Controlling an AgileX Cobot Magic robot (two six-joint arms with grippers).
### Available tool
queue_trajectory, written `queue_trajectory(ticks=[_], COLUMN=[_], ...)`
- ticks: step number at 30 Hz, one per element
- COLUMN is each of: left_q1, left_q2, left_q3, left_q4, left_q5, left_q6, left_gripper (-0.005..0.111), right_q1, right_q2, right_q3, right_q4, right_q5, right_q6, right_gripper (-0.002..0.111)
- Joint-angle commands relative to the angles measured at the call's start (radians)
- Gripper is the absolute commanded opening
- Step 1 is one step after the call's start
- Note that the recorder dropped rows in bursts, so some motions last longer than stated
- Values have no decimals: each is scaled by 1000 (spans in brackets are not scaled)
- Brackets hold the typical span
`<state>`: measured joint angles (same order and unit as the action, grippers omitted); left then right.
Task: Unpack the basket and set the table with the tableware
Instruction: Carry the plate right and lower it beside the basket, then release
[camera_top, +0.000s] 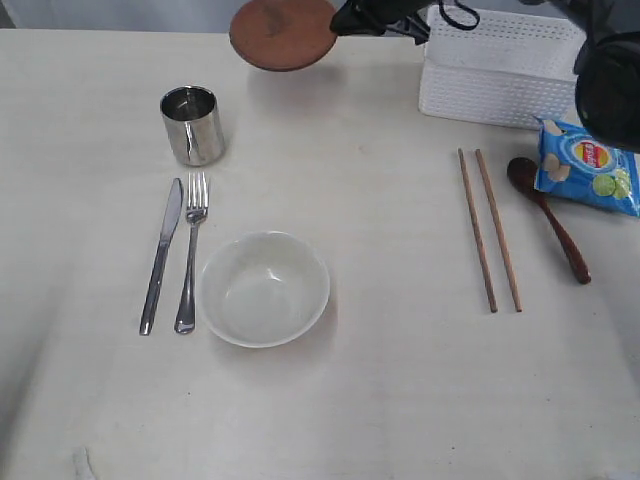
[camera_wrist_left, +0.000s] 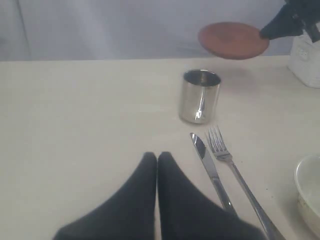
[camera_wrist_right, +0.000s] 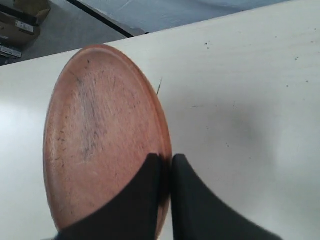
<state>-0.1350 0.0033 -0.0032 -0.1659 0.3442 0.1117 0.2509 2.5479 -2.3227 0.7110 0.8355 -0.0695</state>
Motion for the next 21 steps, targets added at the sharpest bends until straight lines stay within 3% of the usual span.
queue_trajectory(ticks=[1,8,16,21], left_q1=[-8,-8,-8,-8], left_q2=[-3,-3,-3,-3], left_q3=[3,3,3,3], left_q4=[2,-3,-3,-3], left_q5=[-2,-2,-2,-2], left_q6=[-2,-2,-2,-2], left_gripper=[0,0,0,0], right_q1=[-68,-250,-461,-583], right_q2=[-83,-200,-244,-244], right_q3=[-2,-2,-2,-2], right_q4=[-5,-14,-203,-220], right_q5=[65,178,300,313], right_q6=[-22,-43,-43,-43], right_gripper=[-1,-1,-1,-1])
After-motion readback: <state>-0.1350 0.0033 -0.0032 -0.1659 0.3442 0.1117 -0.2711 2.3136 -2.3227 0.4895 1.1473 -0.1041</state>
